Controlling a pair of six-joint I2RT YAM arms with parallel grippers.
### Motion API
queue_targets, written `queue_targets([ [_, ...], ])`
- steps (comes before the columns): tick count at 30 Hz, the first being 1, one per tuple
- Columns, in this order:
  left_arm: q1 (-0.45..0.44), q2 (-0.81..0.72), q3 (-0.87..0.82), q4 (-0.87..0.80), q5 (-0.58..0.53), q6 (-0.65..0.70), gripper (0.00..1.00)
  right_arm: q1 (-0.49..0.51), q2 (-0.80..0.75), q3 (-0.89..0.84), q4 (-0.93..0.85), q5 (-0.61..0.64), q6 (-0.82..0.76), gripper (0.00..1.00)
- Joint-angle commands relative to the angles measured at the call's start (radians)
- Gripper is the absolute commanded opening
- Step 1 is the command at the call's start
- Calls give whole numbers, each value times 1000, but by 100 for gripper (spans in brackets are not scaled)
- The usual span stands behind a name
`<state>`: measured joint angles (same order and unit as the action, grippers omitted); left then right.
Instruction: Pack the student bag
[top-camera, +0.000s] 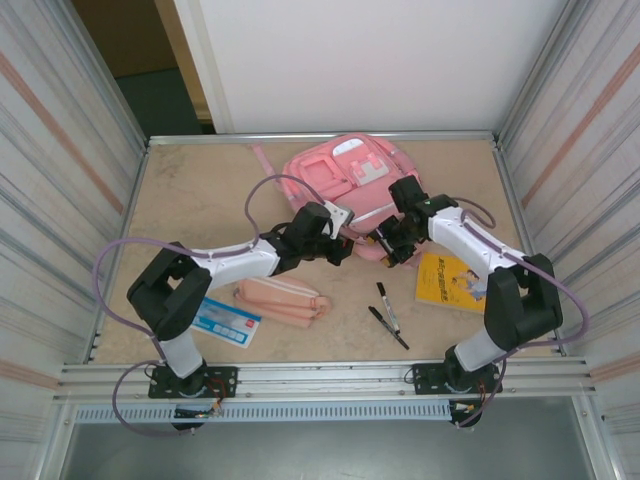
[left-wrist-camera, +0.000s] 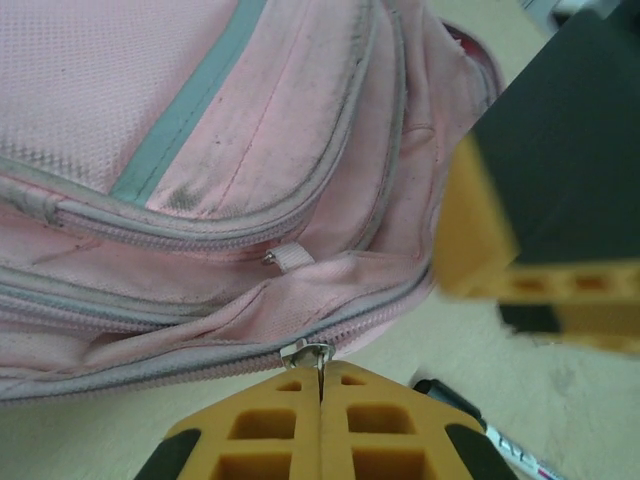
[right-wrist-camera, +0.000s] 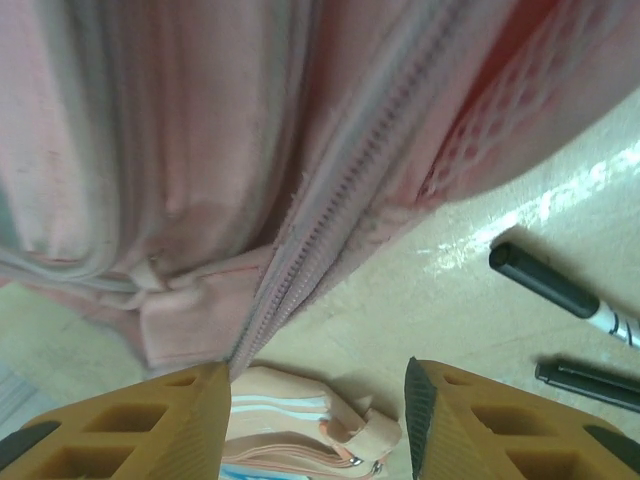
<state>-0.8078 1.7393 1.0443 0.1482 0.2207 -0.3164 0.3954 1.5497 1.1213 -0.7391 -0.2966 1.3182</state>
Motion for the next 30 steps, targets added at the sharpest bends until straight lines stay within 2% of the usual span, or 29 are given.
queue_targets([
  [1,-12,1,31,105,49,-21,0,6,41,21,36,48,92,49],
  [5,-15,-4,-1,128,43,-14,0,-8,97,54,50,47,52,42],
  [8,2,-35,-41,123,23,-7,0,-23,77,47,46,84,33,35],
  [11,28,-63,-69,96,-4,4,0,-38,37,15,79,93,16,6],
  [12,40,-72,-69,72,-22,6,0,-43,25,8,86,93,11,0],
  [15,100,-98,-71,-47,-116,-7,0,-55,-15,17,78,94,-22,0],
  [20,259,-62,-23,-252,-225,-124,0,-61,-56,35,62,60,-57,0],
  [25,348,18,41,-308,-233,-192,0,-25,-50,30,118,22,-54,0],
  [28,358,38,74,-286,-168,-173,0,10,-17,34,142,51,-58,3],
  [30,358,18,63,-249,-131,-167,7,31,19,43,165,55,-71,6],
])
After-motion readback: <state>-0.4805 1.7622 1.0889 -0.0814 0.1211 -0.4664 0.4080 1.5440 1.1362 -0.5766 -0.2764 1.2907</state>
